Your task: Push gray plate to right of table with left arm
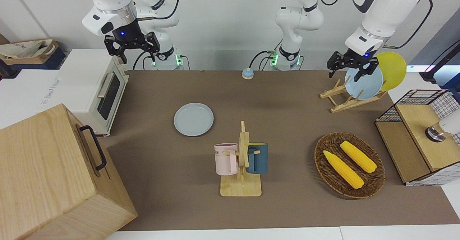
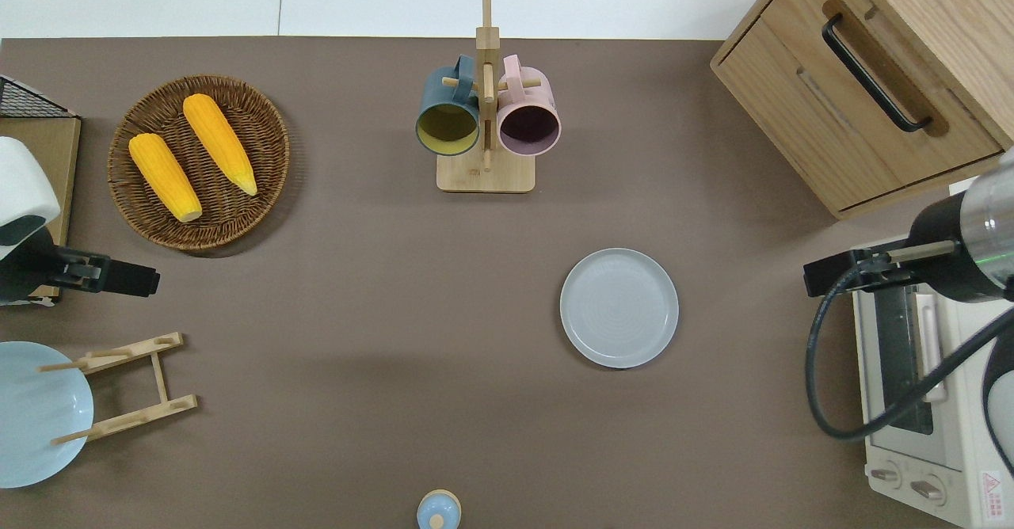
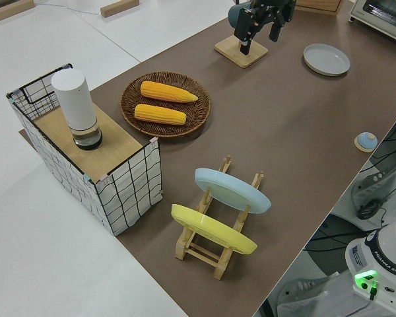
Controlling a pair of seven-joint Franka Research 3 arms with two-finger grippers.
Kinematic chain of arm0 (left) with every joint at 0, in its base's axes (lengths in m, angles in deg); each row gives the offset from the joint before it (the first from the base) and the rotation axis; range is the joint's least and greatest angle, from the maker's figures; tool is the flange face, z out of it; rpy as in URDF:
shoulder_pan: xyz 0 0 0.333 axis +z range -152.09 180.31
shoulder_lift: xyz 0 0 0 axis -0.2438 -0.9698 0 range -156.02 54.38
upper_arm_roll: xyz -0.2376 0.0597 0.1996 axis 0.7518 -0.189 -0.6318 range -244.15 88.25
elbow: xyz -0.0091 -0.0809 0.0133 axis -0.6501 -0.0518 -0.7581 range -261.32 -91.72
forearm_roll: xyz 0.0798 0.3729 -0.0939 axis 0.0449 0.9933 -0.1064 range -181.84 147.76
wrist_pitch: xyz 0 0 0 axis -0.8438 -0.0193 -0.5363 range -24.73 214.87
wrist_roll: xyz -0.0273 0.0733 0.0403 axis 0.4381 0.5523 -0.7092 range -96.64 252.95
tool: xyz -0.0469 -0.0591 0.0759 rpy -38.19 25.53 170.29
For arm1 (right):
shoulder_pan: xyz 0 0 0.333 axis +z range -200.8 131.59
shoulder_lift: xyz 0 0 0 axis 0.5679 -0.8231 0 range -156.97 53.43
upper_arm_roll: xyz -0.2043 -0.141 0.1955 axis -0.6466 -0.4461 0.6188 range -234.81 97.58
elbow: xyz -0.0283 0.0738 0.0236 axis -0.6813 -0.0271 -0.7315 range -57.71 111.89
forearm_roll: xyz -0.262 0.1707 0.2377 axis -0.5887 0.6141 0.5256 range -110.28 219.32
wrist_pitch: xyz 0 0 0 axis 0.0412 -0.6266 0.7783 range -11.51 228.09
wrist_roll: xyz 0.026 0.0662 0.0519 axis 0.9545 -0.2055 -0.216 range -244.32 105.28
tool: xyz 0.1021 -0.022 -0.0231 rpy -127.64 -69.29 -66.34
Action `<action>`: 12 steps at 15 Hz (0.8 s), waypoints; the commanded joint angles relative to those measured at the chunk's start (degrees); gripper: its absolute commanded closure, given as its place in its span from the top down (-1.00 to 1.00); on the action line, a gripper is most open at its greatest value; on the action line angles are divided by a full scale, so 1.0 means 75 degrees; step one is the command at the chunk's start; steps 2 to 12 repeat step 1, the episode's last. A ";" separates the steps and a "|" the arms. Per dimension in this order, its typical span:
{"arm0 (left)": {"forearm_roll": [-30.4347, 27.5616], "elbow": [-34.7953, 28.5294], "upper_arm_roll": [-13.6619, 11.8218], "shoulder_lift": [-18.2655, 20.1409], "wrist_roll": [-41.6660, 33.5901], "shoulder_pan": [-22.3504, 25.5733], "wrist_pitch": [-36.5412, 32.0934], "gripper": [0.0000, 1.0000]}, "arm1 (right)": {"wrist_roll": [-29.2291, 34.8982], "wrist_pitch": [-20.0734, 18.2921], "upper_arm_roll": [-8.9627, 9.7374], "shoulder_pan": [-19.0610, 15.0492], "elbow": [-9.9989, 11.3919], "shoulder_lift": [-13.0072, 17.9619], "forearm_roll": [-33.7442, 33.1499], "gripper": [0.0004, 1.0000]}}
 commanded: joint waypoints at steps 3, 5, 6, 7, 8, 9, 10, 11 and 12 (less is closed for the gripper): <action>0.0086 0.0162 -0.0001 -0.0045 -0.0137 -0.0020 -0.0205 0.98 | -0.0019 -0.0091 0.0031 -0.0083 0.0004 0.0058 0.0061 0.97; 0.0086 0.0162 -0.0001 -0.0045 -0.0137 -0.0020 -0.0205 0.98 | -0.0019 -0.0091 0.0031 -0.0083 0.0004 0.0058 0.0061 0.97; 0.0086 0.0162 -0.0001 -0.0045 -0.0137 -0.0020 -0.0205 0.98 | -0.0019 -0.0091 0.0031 -0.0083 0.0004 0.0058 0.0061 0.97; 0.0086 0.0162 -0.0001 -0.0045 -0.0137 -0.0020 -0.0205 0.98 | -0.0019 -0.0091 0.0031 -0.0083 0.0004 0.0058 0.0061 0.97; 0.0086 0.0162 -0.0001 -0.0045 -0.0137 -0.0020 -0.0205 0.98 | -0.0019 -0.0091 0.0031 -0.0083 0.0004 0.0058 0.0061 0.97; 0.0086 0.0162 -0.0001 -0.0045 -0.0137 -0.0020 -0.0205 0.98 | -0.0019 -0.0091 0.0031 -0.0083 0.0004 0.0058 0.0061 0.97; 0.0086 0.0162 -0.0001 -0.0045 -0.0137 -0.0020 -0.0205 0.98 | -0.0019 -0.0091 0.0031 -0.0083 0.0004 0.0058 0.0061 0.97; 0.0086 0.0162 -0.0001 -0.0045 -0.0137 -0.0020 -0.0205 0.98 | -0.0019 -0.0091 0.0031 -0.0083 0.0004 0.0058 0.0061 0.97; 0.0086 0.0162 -0.0001 -0.0045 -0.0137 -0.0020 -0.0205 0.98 | -0.0019 -0.0091 0.0031 -0.0083 0.0004 0.0058 0.0061 0.97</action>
